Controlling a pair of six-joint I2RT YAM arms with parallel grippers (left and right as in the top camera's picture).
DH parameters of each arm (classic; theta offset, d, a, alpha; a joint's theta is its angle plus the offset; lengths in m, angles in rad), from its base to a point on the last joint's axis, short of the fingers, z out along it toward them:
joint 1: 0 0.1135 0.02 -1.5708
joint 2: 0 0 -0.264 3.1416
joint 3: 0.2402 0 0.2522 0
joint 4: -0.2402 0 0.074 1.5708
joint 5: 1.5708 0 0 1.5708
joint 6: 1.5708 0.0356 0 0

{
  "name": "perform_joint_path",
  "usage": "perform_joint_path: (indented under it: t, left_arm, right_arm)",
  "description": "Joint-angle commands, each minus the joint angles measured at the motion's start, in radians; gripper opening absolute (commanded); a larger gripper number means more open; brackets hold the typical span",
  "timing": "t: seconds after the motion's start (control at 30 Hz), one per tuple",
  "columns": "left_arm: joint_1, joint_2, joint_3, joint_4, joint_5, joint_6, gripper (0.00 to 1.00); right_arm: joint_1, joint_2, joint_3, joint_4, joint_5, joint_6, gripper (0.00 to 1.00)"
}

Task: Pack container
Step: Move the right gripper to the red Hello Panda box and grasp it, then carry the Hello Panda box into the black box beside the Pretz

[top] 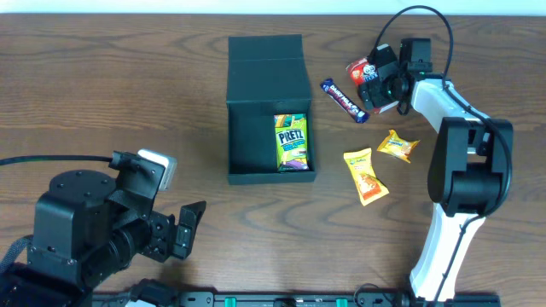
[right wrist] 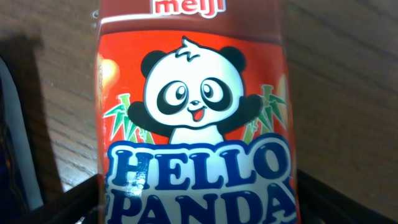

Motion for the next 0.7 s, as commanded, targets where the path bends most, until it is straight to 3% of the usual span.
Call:
perform_joint_path:
  t: [0.0, 0.4, 0.67]
  left_arm:
    - [0.0, 0.001, 0.017, -0.002, 0.006, 0.007, 0.95]
    - [0.0, 0.001, 0.017, -0.002, 0.006, 0.007, 0.95]
    - [0.0, 0.001, 0.017, -0.002, 0.006, 0.007, 0.95]
  right_arm:
    - [-0.016, 0.018, 0.01, 0.0, -0.006, 0.044, 0.82]
    - [-0.014, -0.031, 0.062, -0.014, -0.007, 0.263, 0.73]
    - [0.016, -0.154, 0.079, -0.065, -0.067, 0.297, 0.72]
